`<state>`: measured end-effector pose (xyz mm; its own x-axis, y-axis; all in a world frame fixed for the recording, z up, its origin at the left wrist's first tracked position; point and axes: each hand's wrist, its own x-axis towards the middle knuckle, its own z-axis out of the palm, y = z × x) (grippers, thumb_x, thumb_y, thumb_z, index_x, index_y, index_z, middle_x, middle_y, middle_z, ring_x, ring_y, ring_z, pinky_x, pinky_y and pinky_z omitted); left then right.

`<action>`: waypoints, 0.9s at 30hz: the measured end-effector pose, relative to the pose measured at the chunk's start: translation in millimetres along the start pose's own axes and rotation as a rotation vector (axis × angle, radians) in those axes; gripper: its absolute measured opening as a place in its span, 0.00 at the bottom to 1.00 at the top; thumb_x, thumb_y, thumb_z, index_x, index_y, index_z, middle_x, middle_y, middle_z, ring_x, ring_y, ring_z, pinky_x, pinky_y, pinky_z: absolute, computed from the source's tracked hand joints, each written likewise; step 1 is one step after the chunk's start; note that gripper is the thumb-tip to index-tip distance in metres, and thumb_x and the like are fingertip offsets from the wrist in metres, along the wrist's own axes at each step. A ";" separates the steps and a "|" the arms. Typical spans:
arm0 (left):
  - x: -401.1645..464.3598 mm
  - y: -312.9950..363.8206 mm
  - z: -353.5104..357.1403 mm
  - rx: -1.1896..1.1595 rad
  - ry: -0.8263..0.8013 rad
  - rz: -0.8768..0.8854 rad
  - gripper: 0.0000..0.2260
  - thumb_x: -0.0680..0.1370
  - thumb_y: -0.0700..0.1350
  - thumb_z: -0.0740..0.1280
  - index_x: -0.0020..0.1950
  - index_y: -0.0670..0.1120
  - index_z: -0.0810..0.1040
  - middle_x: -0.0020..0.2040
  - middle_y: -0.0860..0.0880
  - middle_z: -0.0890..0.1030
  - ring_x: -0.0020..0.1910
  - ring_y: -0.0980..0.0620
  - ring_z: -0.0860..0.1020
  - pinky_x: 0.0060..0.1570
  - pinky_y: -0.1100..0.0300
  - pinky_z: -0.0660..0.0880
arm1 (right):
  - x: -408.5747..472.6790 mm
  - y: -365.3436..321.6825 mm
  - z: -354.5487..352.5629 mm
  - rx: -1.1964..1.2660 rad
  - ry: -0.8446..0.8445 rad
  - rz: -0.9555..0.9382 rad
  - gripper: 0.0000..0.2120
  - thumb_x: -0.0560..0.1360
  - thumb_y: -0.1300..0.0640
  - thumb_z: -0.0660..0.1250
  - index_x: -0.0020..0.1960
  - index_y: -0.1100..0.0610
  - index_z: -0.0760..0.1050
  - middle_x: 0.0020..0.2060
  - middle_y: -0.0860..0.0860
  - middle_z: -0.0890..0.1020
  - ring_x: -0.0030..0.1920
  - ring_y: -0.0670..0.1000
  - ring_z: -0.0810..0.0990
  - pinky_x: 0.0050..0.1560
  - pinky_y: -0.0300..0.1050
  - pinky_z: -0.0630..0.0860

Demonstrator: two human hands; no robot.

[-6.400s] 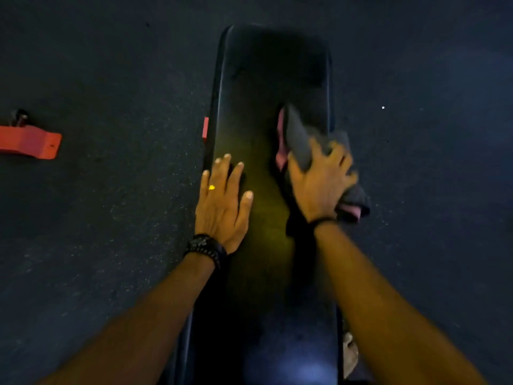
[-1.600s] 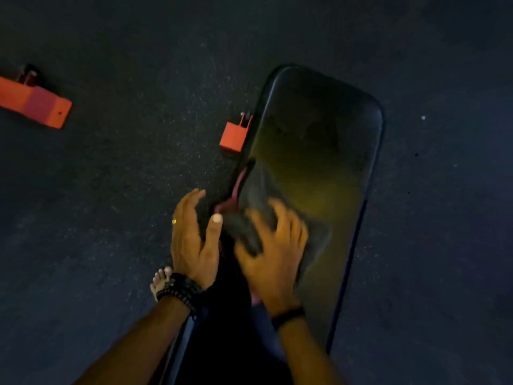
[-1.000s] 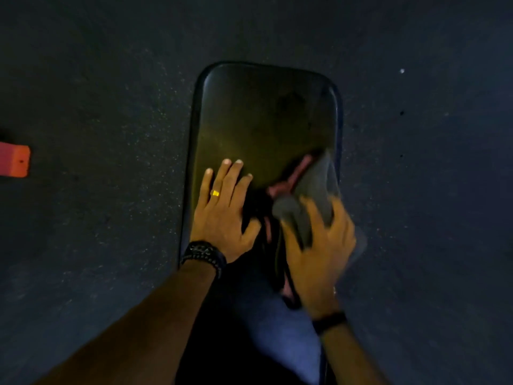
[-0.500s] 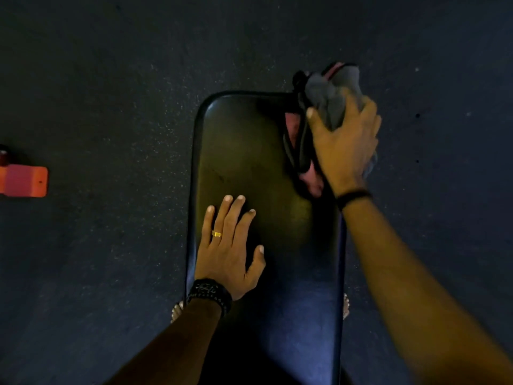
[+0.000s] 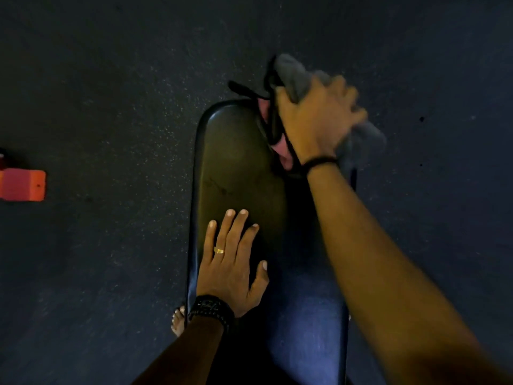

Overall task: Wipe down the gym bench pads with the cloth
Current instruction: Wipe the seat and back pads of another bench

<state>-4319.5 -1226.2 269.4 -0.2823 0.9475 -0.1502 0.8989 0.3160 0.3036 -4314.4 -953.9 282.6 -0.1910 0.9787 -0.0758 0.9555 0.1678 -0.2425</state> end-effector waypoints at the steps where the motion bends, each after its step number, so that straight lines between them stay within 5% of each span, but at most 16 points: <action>1: -0.2 0.1 -0.1 -0.002 0.000 -0.002 0.27 0.75 0.55 0.58 0.71 0.44 0.66 0.76 0.42 0.63 0.77 0.42 0.57 0.76 0.43 0.49 | 12.8 -18.0 2.3 -0.010 -0.069 -0.088 0.26 0.74 0.32 0.60 0.63 0.49 0.75 0.64 0.55 0.75 0.64 0.59 0.70 0.62 0.60 0.62; 4: -0.9 0.8 -0.1 -0.009 0.010 -0.005 0.26 0.75 0.55 0.58 0.70 0.44 0.67 0.76 0.42 0.64 0.77 0.42 0.57 0.76 0.43 0.50 | 9.6 -53.9 7.2 -0.062 -0.209 -0.407 0.28 0.75 0.31 0.58 0.65 0.48 0.75 0.63 0.54 0.75 0.64 0.58 0.71 0.62 0.59 0.62; 7: -0.4 -0.1 -1.4 -0.029 0.021 -0.004 0.26 0.75 0.55 0.58 0.70 0.44 0.67 0.76 0.42 0.64 0.77 0.42 0.57 0.76 0.43 0.49 | -14.9 -16.4 -1.0 -0.082 -0.092 -0.530 0.29 0.74 0.30 0.55 0.66 0.45 0.73 0.66 0.53 0.73 0.64 0.57 0.71 0.60 0.58 0.64; 11: 0.1 -0.8 -2.3 -0.046 0.011 -0.010 0.27 0.75 0.54 0.59 0.71 0.44 0.66 0.77 0.43 0.62 0.78 0.44 0.55 0.77 0.45 0.47 | -46.8 82.0 -15.6 0.217 -0.031 -0.084 0.32 0.73 0.33 0.64 0.72 0.48 0.68 0.70 0.55 0.69 0.69 0.57 0.68 0.65 0.61 0.69; 14: 0.7 -0.1 -3.9 -0.041 -0.006 -0.013 0.27 0.74 0.55 0.59 0.71 0.45 0.65 0.77 0.43 0.61 0.78 0.44 0.55 0.77 0.46 0.45 | -134.6 118.6 -20.5 0.574 -0.036 0.207 0.35 0.71 0.33 0.68 0.72 0.47 0.66 0.66 0.55 0.72 0.64 0.51 0.72 0.62 0.52 0.74; 18: 0.1 -0.2 -1.5 -0.039 0.000 -0.010 0.27 0.74 0.54 0.59 0.71 0.44 0.66 0.76 0.42 0.62 0.78 0.43 0.57 0.77 0.44 0.47 | -183.5 119.4 -26.7 0.486 -0.053 0.308 0.37 0.72 0.34 0.68 0.75 0.48 0.64 0.67 0.56 0.73 0.65 0.52 0.72 0.60 0.45 0.68; 23: -0.8 1.2 -1.4 -0.034 0.008 -0.010 0.27 0.74 0.54 0.59 0.71 0.43 0.66 0.76 0.42 0.63 0.77 0.42 0.57 0.77 0.44 0.48 | -68.4 88.4 -10.0 0.383 -0.028 0.290 0.31 0.76 0.39 0.63 0.74 0.51 0.64 0.64 0.56 0.73 0.64 0.57 0.73 0.63 0.60 0.73; 27: -0.3 1.1 -1.7 -0.023 0.005 -0.020 0.27 0.74 0.55 0.59 0.71 0.44 0.66 0.76 0.42 0.62 0.78 0.43 0.55 0.77 0.46 0.45 | -19.3 76.5 -5.3 0.354 -0.003 0.239 0.31 0.76 0.37 0.62 0.73 0.52 0.66 0.63 0.56 0.74 0.64 0.58 0.73 0.63 0.62 0.71</action>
<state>-4318.9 -1226.1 271.3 -0.3022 0.9410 -0.1522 0.8850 0.3363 0.3220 -4236.4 -959.3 270.7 0.0250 0.9847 -0.1726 0.8370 -0.1151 -0.5349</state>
